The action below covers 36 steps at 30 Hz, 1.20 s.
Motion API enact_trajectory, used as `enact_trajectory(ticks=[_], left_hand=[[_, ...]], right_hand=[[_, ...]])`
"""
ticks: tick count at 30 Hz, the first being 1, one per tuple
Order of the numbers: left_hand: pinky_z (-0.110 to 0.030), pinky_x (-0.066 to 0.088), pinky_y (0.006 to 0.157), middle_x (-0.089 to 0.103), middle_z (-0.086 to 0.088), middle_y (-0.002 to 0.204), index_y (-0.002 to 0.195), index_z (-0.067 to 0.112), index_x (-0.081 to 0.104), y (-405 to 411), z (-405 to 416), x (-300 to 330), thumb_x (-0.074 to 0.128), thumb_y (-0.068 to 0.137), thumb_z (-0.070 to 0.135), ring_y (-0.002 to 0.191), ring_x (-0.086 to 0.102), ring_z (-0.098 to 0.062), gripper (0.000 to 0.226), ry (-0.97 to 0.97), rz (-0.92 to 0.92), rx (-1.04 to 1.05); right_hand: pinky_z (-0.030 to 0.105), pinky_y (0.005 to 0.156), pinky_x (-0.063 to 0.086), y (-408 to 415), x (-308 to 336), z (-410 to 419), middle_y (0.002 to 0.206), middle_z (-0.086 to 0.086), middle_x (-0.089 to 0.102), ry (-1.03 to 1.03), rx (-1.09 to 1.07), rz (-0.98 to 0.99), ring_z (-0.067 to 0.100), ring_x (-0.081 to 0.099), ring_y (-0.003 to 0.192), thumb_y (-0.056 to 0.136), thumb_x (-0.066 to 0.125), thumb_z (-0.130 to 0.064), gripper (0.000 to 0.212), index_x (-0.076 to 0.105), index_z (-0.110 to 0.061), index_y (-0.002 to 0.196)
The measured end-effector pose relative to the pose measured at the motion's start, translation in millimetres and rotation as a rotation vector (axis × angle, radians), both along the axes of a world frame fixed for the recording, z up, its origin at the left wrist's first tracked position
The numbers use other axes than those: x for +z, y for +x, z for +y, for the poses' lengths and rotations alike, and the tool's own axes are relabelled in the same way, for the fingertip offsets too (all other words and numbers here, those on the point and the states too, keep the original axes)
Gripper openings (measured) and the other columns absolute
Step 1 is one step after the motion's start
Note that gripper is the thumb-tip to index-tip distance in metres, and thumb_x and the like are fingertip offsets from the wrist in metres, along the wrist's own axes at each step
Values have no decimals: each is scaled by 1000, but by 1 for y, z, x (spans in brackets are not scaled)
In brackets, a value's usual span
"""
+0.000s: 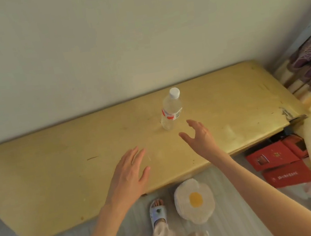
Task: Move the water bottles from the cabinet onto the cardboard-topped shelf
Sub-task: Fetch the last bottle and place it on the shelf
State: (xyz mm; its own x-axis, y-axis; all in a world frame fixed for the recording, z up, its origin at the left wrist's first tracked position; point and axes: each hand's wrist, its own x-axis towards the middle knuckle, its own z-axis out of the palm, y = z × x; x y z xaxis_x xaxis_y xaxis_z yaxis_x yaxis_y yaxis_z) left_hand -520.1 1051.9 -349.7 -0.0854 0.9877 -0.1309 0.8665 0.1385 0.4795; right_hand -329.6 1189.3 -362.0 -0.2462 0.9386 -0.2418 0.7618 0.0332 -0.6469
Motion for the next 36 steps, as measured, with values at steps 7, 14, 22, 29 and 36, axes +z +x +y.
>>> enact_trajectory(ticks=[7,14,22,29,36], left_hand=[[-30,24,108,41,-8,141,136,13,39,-29,69,-8,39,89,44,132,36,-22,56,-21,-65,-20],[-16,13,106,32,-3,147,141,16,28,-32,107,-16,56,86,40,136,26,-15,66,-56,-184,-52],[-21,31,99,37,14,139,139,31,24,43,150,16,72,65,51,125,37,-5,90,-147,-480,-147],[-19,41,67,53,19,97,107,34,39,148,112,56,80,62,38,85,53,-1,61,-108,-551,-380],[-36,50,75,59,11,99,108,32,41,278,-24,75,76,63,46,89,59,-11,59,-68,-472,-726]], right_hand=[[31,92,39,-46,-29,75,134,11,45,-86,-154,197,25,46,117,75,73,-35,83,27,-9,139],[13,70,43,-37,-21,85,97,-7,59,-104,-356,383,12,57,93,69,78,-32,55,51,-15,113],[30,82,53,28,50,44,94,0,72,-168,-454,714,15,68,89,63,74,-41,55,53,-21,110],[20,79,53,103,89,-60,94,-3,70,71,-767,811,5,67,85,84,62,-24,35,51,-18,117],[30,84,53,191,87,-260,103,-1,69,200,-1163,720,8,65,94,78,69,-35,30,65,-18,102]])
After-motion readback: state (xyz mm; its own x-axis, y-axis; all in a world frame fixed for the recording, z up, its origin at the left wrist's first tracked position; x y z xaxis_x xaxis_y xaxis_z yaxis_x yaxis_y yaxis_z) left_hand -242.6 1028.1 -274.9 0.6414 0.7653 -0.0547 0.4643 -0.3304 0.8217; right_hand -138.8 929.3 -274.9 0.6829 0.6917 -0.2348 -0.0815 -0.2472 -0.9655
